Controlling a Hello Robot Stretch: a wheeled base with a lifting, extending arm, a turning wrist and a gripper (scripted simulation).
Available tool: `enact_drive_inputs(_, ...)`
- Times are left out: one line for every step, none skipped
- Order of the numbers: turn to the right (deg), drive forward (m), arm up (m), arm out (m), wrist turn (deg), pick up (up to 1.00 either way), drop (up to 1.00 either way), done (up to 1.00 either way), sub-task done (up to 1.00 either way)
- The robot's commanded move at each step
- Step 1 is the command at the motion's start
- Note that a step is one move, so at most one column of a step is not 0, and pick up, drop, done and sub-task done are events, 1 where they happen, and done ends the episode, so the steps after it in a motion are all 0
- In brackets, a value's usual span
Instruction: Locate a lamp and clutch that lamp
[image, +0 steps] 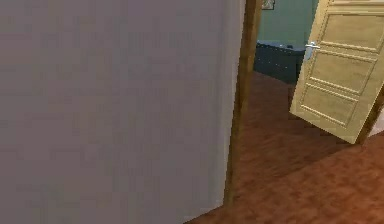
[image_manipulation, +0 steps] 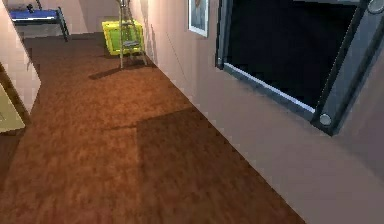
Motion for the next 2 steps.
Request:
enact_drive_inputs(3.0, 0.00, 0.00, 0.00, 0.0, 0.00, 0.00, 0.00, 0.00)
enact_drive_inputs(0.0, 0.40, 0.00, 0.00, 0.0, 0.00, 0.00, 0.00, 0.00)
